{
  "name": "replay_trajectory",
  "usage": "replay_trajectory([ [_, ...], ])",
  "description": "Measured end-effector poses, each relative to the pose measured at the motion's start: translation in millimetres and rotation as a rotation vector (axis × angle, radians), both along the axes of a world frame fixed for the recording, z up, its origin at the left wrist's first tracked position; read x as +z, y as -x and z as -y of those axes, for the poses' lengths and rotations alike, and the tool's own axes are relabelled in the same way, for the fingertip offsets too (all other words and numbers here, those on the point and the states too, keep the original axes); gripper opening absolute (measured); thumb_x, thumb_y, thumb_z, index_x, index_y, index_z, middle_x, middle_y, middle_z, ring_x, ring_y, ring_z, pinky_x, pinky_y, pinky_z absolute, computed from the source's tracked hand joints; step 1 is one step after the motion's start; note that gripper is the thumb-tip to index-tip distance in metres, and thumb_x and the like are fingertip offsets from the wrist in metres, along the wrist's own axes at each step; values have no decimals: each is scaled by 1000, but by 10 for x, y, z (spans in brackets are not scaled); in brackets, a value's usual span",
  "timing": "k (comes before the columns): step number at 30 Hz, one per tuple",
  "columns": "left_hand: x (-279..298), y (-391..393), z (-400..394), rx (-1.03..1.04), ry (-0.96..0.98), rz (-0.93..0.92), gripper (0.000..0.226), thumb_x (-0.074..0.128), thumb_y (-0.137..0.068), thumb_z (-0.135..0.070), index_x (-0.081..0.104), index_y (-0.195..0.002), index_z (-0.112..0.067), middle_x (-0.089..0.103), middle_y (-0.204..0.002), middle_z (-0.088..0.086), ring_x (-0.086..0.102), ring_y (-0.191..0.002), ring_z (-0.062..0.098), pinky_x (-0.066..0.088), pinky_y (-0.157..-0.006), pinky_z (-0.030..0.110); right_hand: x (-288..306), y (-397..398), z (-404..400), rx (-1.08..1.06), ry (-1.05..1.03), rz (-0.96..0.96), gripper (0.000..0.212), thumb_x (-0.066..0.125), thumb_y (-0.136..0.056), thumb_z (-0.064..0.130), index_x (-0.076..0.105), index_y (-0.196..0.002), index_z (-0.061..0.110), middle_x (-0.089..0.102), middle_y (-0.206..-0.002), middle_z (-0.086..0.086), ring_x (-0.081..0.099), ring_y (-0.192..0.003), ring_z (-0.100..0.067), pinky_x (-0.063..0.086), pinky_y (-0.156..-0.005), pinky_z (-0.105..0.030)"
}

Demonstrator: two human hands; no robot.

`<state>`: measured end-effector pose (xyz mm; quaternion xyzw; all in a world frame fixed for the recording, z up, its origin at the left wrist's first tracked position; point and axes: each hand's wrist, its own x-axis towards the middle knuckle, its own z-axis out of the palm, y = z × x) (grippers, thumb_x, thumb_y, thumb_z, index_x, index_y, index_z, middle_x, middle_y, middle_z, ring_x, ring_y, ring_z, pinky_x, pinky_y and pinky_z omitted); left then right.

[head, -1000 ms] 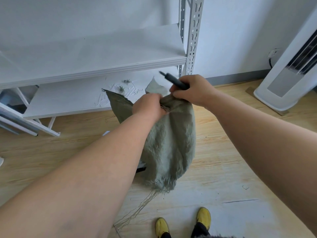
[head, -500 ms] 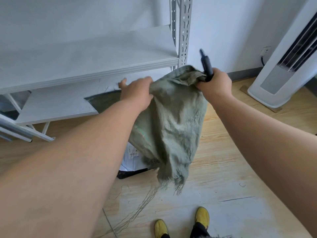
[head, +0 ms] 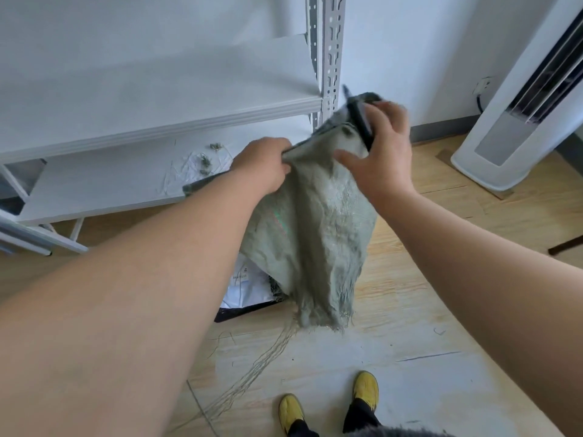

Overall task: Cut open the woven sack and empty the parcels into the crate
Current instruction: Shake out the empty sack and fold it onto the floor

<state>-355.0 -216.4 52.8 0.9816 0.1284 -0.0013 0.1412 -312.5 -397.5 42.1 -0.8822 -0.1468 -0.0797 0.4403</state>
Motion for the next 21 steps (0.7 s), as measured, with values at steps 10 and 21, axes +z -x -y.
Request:
replay_trajectory([
  [10,91,183,18,200,-218,746,83,81,-61,-47,47,-134,-24,45,-141,0,36,-137,20,17,-116,49,220,-235,-54,42,70,-82,23,68,-84,29,61,-96,11,62,-105,-11,58,-93,-30,46,-81,-38],
  [21,-936,477,-162,503,788,67,140,88,-34,-67,11,-147,-39,45,-144,-13,45,-133,16,37,-110,42,1076,-403,299,348,37,-245,34,67,-88,25,57,-113,4,54,-76,2,49,-66,-11,46,-73,-33],
])
